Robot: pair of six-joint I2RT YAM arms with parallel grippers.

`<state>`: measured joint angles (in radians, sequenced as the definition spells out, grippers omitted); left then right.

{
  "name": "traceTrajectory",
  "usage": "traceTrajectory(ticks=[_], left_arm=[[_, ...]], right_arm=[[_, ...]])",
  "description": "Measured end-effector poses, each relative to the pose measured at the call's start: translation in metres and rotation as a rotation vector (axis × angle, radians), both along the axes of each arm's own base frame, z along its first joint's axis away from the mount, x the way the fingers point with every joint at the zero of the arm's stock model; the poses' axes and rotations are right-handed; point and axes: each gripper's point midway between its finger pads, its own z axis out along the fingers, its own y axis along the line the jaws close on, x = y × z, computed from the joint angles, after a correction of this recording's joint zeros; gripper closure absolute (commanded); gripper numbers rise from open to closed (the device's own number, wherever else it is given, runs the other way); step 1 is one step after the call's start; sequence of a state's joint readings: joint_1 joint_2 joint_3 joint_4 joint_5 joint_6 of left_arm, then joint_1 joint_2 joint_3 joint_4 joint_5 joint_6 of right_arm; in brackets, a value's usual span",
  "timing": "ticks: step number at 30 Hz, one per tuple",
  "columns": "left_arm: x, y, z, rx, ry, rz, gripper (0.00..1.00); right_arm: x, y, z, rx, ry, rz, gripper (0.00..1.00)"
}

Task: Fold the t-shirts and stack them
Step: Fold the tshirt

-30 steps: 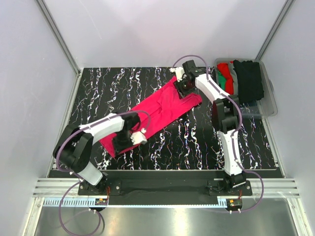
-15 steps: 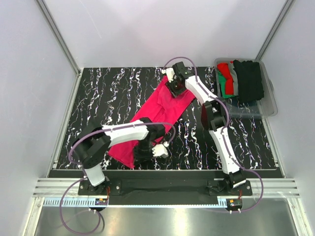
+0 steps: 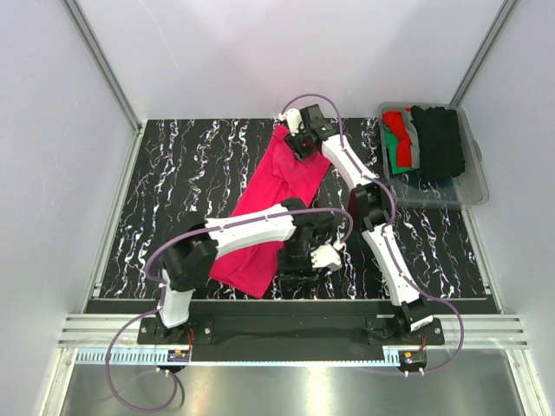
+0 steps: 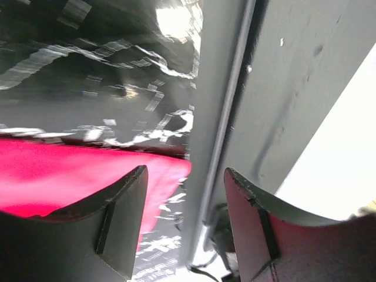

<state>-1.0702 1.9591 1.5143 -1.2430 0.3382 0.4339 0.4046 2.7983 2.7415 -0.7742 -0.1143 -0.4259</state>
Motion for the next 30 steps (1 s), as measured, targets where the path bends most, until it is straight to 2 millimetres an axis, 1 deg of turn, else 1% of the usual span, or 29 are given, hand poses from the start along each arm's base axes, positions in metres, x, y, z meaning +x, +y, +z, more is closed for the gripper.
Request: traceTrajectory(ticks=[1,3,4,5,6,7,9,11,12,14,15,17,19,21,24,28,29,30], left_arm=[[0.007,-0.006,0.007,-0.033,-0.028,0.003,0.42],[0.018,-0.007,0.018,-0.067,-0.071,0.019,0.48],[0.024,-0.004,0.023,-0.075,-0.089,0.03,0.5],[0.03,0.001,0.025,-0.081,-0.104,0.044,0.54],[0.037,0.007,0.025,-0.08,-0.118,0.063,0.54],[0.043,0.016,0.022,-0.072,-0.131,0.082,0.55],[0.051,0.035,0.008,-0.037,-0.146,0.114,0.56],[0.053,0.055,-0.009,0.015,-0.148,0.132,0.57],[0.05,0.064,-0.018,0.044,-0.146,0.134,0.57],[0.046,0.074,-0.028,0.074,-0.142,0.128,0.57],[0.044,0.077,-0.032,0.081,-0.143,0.126,0.57],[0.044,0.079,-0.04,0.081,-0.151,0.125,0.57],[0.044,0.081,-0.047,0.081,-0.16,0.124,0.57],[0.043,0.083,-0.051,0.084,-0.163,0.125,0.57],[0.043,0.083,-0.052,0.085,-0.164,0.129,0.56],[0.042,0.082,-0.052,0.088,-0.163,0.135,0.56],[0.042,0.082,-0.052,0.092,-0.162,0.133,0.56],[0.042,0.081,-0.052,0.098,-0.162,0.133,0.56]], right_arm=[[0.0,0.001,0.002,0.002,-0.001,-0.003,0.44],[-0.004,0.0,0.007,0.005,0.007,-0.01,0.44],[-0.008,-0.002,0.011,0.006,0.017,-0.018,0.43],[-0.013,-0.004,0.017,0.008,0.026,-0.026,0.43],[-0.018,-0.005,0.026,0.014,0.033,-0.035,0.44],[-0.022,-0.007,0.035,0.02,0.035,-0.042,0.44],[-0.032,-0.009,0.062,0.042,0.033,-0.052,0.44],[-0.042,-0.011,0.084,0.061,0.025,-0.057,0.44],[-0.048,-0.013,0.096,0.069,0.021,-0.059,0.44],[-0.058,-0.017,0.109,0.081,0.022,-0.062,0.45],[-0.064,-0.018,0.111,0.085,0.033,-0.064,0.45],[-0.073,-0.019,0.104,0.089,0.063,-0.063,0.45],[-0.08,-0.02,0.088,0.078,0.106,-0.061,0.46],[-0.088,-0.022,0.063,0.058,0.167,-0.062,0.46],[-0.093,-0.024,0.027,0.032,0.237,-0.063,0.46],[-0.098,-0.026,-0.012,0.0,0.306,-0.066,0.46],[-0.097,-0.026,-0.017,-0.005,0.313,-0.064,0.46],[-0.093,-0.024,-0.012,0.001,0.298,-0.061,0.46]])
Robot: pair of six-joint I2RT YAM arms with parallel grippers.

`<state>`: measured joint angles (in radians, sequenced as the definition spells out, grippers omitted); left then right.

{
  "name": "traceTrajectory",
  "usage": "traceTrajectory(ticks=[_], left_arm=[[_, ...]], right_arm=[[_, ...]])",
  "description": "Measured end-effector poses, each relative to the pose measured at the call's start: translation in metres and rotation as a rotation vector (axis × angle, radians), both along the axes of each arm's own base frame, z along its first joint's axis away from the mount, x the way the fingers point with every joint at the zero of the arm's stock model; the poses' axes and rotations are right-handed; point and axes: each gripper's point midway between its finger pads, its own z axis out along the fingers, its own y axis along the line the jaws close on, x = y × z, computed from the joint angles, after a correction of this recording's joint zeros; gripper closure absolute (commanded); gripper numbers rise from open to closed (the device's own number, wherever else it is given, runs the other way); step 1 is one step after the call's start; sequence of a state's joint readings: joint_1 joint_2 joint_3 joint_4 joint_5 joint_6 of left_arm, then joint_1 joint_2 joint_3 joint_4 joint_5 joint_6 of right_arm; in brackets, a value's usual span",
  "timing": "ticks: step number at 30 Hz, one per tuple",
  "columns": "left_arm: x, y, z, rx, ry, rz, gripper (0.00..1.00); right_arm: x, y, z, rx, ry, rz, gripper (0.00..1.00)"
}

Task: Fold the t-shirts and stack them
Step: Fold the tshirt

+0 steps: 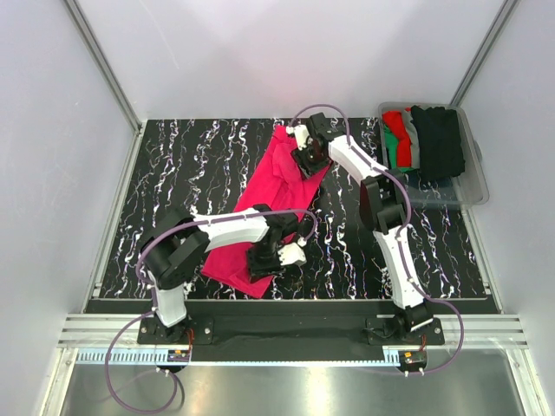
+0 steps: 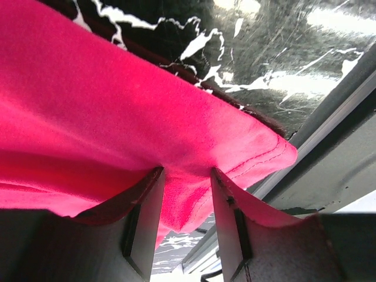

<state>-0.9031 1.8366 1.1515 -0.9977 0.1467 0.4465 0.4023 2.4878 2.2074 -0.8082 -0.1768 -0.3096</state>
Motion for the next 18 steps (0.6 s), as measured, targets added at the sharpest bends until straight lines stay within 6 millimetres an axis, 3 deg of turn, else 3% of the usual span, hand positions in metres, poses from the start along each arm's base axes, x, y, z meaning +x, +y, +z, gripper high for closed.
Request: traceTrajectory(ticks=[6,18], left_arm=[[-0.004,-0.01,0.0,0.04,0.023,-0.029,0.56],[0.007,-0.056,0.001,0.087,0.075,-0.077,0.55]], right_arm=[[0.02,0.006,-0.002,0.01,-0.04,0.008,0.45],[0.057,0.018,-0.002,0.047,-0.131,0.037,0.4]])
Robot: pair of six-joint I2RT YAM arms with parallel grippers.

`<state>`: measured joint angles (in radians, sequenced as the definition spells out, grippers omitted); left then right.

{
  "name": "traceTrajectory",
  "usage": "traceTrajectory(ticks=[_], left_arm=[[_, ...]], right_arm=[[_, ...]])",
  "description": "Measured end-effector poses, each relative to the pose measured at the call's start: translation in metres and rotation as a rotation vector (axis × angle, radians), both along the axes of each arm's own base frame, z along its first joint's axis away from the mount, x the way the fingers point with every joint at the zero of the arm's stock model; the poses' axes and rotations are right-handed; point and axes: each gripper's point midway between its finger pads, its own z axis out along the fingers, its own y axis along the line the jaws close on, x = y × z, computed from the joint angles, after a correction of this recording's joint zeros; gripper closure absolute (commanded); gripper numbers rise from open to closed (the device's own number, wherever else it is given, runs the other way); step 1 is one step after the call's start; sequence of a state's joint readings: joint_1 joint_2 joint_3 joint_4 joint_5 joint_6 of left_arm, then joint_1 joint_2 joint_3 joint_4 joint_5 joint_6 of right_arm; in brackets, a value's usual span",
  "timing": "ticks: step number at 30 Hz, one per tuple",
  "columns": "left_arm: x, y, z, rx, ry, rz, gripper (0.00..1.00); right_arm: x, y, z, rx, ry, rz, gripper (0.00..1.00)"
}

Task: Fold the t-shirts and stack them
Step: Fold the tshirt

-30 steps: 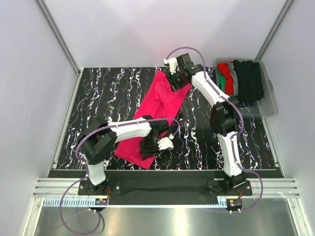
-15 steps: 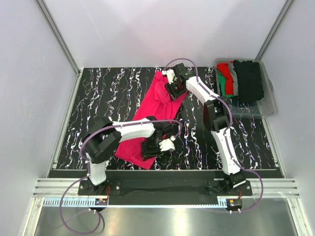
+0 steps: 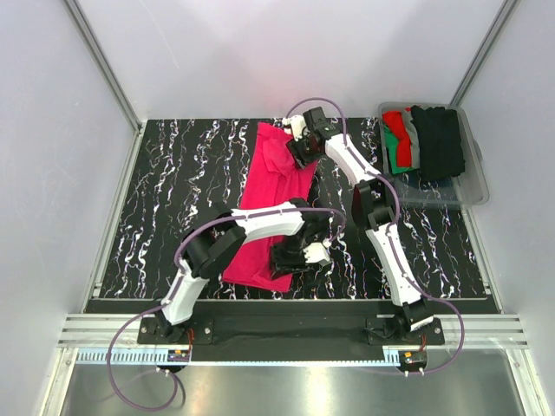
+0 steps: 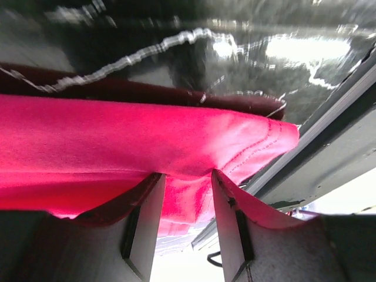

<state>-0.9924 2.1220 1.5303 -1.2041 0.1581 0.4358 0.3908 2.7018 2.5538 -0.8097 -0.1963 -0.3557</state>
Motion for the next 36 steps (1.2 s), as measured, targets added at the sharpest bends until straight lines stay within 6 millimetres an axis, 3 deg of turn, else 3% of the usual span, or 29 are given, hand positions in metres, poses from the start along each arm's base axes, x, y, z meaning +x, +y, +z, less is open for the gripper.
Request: traceTrajectory(ticks=[2,9,17,21,24,26,28,30,32,33,35,36], left_arm=[[0.004,-0.007,0.0,-0.007,-0.001,0.0,0.54],[0.017,-0.031,0.001,-0.047,-0.014,-0.006,0.54],[0.019,-0.039,0.003,-0.036,0.0,0.007,0.52],[0.021,-0.045,0.007,-0.057,-0.024,0.012,0.44],[0.035,-0.058,0.025,-0.144,-0.109,0.016,0.35],[0.048,-0.07,0.056,-0.255,-0.19,0.042,0.32],[0.063,-0.076,0.105,-0.393,-0.283,0.103,0.32],[0.079,-0.07,0.153,-0.515,-0.37,0.2,0.33],[0.097,-0.051,0.2,-0.632,-0.459,0.353,0.31],[0.105,-0.039,0.215,-0.677,-0.492,0.436,0.36],[0.115,-0.011,0.222,-0.698,-0.511,0.608,0.56],[0.118,0.005,0.215,-0.695,-0.505,0.711,0.78]], right_arm=[[0.007,0.0,0.001,0.01,-0.017,0.001,0.35],[0.026,0.0,0.001,0.056,-0.06,0.001,0.32],[0.03,-0.001,0.002,0.084,-0.062,0.008,0.31],[0.031,-0.005,0.005,0.077,-0.067,-0.008,0.31],[0.028,-0.016,0.019,0.069,-0.059,-0.059,0.31],[0.019,-0.024,0.045,0.085,-0.047,-0.105,0.32],[0.002,-0.034,0.08,0.109,-0.041,-0.156,0.32],[-0.018,-0.039,0.12,0.159,-0.044,-0.201,0.32],[-0.056,-0.045,0.16,0.238,-0.024,-0.242,0.32],[-0.077,-0.046,0.175,0.283,-0.003,-0.258,0.33],[-0.124,-0.045,0.19,0.376,0.074,-0.286,0.35],[-0.148,-0.043,0.189,0.42,0.123,-0.293,0.36]])
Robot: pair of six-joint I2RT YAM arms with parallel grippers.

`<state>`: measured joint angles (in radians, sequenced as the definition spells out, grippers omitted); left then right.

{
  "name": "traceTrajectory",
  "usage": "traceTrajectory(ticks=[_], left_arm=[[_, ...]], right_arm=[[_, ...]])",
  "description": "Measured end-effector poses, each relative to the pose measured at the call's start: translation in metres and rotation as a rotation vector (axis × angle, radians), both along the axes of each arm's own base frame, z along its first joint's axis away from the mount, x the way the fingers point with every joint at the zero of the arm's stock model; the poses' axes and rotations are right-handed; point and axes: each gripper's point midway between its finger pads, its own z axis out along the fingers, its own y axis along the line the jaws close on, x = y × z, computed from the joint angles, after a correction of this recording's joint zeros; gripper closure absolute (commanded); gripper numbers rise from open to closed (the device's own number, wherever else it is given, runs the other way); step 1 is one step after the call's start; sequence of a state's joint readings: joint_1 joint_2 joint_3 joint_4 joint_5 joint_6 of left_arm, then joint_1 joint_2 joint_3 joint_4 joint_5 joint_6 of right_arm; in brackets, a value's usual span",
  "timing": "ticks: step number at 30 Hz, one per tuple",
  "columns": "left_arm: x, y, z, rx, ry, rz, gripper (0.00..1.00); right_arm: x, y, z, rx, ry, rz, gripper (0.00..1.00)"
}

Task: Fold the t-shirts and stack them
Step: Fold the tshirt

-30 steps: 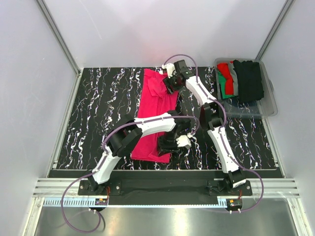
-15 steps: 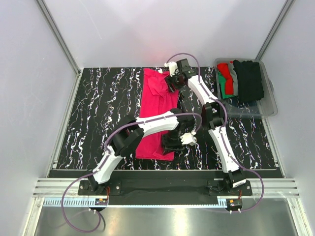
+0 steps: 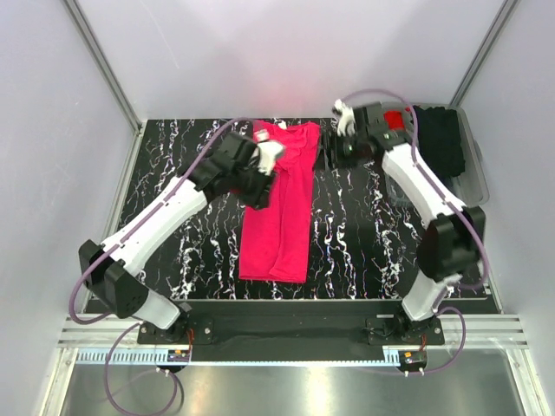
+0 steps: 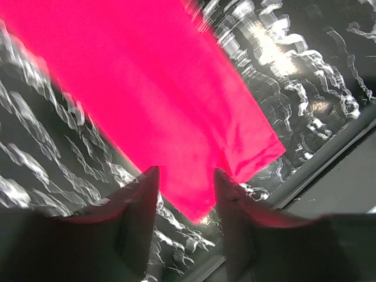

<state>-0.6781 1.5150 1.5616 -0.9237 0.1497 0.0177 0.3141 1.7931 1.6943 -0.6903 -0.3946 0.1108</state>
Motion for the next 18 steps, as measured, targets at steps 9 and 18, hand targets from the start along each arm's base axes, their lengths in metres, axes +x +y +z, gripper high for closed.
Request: traceTrajectory(ticks=[9,18], left_arm=[[-0.054,0.08,-0.156,-0.024,0.587,0.539,0.32],[-0.069,0.086,-0.193,-0.16,0.762,0.754,0.36]], right_arm=[[-0.195,-0.005,-0.167,0.095,0.802,-0.128,0.4],[-0.228,0.029,-0.173,0.128,0.881,-0.088,0.41]])
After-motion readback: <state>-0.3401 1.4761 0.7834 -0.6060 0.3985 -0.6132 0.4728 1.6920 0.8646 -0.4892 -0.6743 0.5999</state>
